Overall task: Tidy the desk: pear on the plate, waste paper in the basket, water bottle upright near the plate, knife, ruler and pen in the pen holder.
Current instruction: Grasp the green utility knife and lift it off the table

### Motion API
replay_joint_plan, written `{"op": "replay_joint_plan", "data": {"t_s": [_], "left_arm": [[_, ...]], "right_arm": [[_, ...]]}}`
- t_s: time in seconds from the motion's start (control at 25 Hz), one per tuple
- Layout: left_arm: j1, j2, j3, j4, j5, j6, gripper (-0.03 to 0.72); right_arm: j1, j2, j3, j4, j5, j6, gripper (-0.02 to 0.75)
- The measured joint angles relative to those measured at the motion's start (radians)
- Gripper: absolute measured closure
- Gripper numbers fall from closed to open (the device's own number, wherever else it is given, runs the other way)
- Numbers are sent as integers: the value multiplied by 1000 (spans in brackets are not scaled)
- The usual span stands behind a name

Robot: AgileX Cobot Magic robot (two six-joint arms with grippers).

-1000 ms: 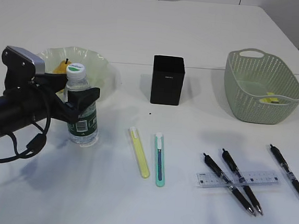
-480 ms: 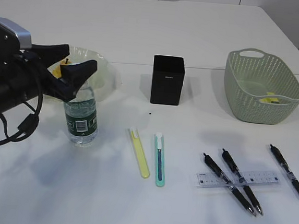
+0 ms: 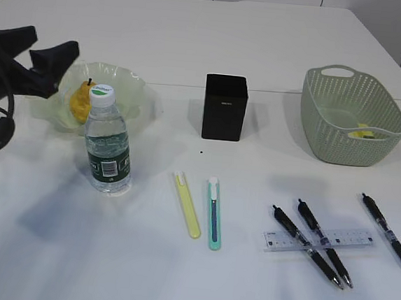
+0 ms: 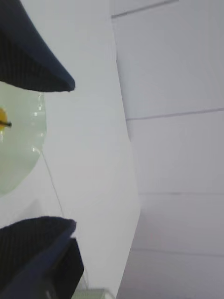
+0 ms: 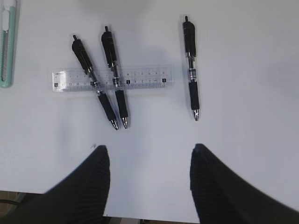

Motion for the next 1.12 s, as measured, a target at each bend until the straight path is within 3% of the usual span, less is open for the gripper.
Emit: {"op": "replay_joint_plan", "data": {"t_s": [0.28,0.44,0.68,1.12], "left_arm": [[169,-14,0,-35,85,-2,98],[233,-14,1,-89,158,-2,98],[245,-18,1,-151,334,-2,98],[242,-235,2,-157,884,-4,98]], "right_arm": [[0,0,0,0,0,0,328],[0,0,0,0,0,0,328],[0,0,0,-2,-2,0,328],[0,0,0,-3,-24,0,328]]}}
